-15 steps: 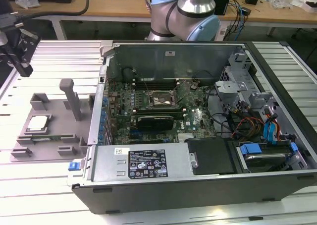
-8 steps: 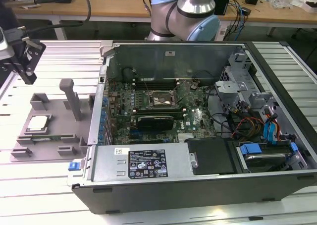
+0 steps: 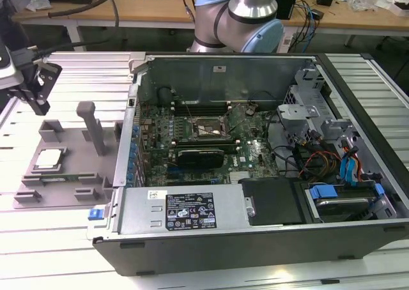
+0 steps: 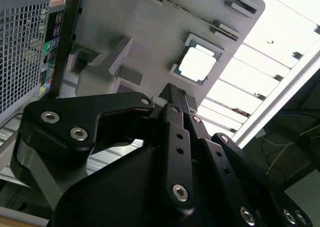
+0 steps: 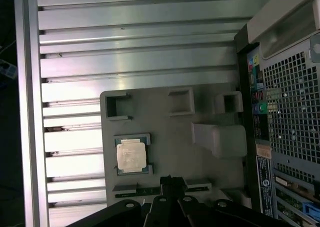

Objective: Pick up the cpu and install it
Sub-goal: 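Reach for the cpu, then pick up the cpu and move it towards the insertion slot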

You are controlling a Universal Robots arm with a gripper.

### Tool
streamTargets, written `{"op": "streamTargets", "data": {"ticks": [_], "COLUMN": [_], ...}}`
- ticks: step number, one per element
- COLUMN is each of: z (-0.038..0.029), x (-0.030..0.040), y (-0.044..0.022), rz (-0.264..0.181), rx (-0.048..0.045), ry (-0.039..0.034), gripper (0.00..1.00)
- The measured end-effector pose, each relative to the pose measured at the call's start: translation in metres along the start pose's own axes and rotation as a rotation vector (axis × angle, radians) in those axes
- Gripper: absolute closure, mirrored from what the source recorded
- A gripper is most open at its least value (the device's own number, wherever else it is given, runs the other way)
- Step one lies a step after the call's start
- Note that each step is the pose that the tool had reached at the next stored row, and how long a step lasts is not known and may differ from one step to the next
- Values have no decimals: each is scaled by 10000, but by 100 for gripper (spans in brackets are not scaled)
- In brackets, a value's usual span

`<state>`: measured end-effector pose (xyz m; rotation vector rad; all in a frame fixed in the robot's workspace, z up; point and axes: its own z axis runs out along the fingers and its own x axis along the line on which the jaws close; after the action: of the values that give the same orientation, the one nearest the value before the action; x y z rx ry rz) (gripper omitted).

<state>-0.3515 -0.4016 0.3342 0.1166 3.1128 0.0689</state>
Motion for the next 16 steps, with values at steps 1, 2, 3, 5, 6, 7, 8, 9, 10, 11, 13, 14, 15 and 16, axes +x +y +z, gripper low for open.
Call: {"op": "streamTargets", "data": {"ticks": [1,2,3,5,6,7,8,9,10,11,13,14,15,16], "z": [3,3,5,6,7,8,8,9,9,10,10,10,12,10], "x": [0,0,0,0,0,0,0,0,0,0,0,0,5,15], "y": [0,0,-1,0,-1,-1,-1,-1,-1,-1,-1,-1,-1,-2], "rz": [0,0,-1,-1,-1,-1,-1,-1,-1,-1,-1,-1,-1,-1], "rx": [2,2,1,1,1,1,1,0,0,0,0,0,-2,0], "ry": [1,2,1,1,0,0,0,0,0,0,0,0,-2,0], "gripper": [89,89,89,89,89,89,89,89,89,89,89,89,89,89]}}
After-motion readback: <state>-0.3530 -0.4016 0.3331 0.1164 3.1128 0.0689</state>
